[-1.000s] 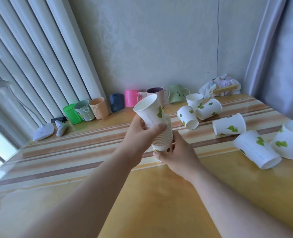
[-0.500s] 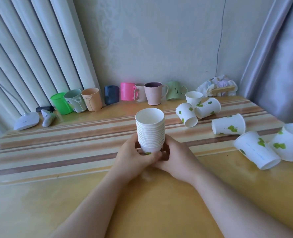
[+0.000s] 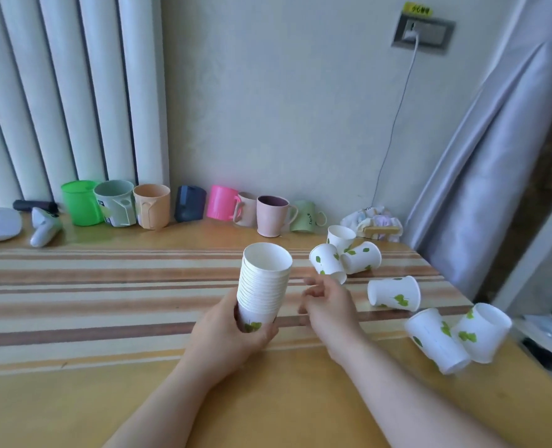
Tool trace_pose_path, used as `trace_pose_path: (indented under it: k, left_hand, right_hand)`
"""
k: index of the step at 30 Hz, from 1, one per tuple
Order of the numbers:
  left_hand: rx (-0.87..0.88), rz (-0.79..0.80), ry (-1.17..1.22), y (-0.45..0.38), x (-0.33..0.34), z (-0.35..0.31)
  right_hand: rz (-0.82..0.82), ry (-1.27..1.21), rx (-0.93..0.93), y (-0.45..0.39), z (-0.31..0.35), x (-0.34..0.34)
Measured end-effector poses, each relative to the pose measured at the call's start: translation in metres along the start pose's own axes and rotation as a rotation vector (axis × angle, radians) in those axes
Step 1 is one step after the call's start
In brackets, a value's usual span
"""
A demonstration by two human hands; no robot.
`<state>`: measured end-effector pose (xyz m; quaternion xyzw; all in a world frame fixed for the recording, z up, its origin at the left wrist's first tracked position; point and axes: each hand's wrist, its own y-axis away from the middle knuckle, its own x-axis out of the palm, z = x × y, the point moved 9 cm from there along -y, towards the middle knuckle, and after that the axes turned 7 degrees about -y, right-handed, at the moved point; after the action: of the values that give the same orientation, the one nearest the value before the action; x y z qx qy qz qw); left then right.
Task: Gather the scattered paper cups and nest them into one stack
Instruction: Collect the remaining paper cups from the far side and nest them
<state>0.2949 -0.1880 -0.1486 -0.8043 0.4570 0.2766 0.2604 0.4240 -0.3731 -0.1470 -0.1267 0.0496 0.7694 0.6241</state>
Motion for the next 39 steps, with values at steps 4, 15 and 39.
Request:
trace_pose_path:
  k: [4, 15, 39]
  left_hand:
    - [0.009, -0.005, 0.003, 0.001, 0.003, 0.003]
    - [0.046, -0.052, 0.025, -0.004, 0.005, 0.000]
    - [0.140, 0.014, -0.040, -0.001, 0.008, -0.006]
  right_hand:
    - [-0.188, 0.269, -0.251, -0.031, 0.032, -0.034]
    - [-0.100, 0.813, -0.109, -0.105, -0.001, -0.010]
    - [-0.087, -0.671, 0.119, 0.017, -0.022, -0.067]
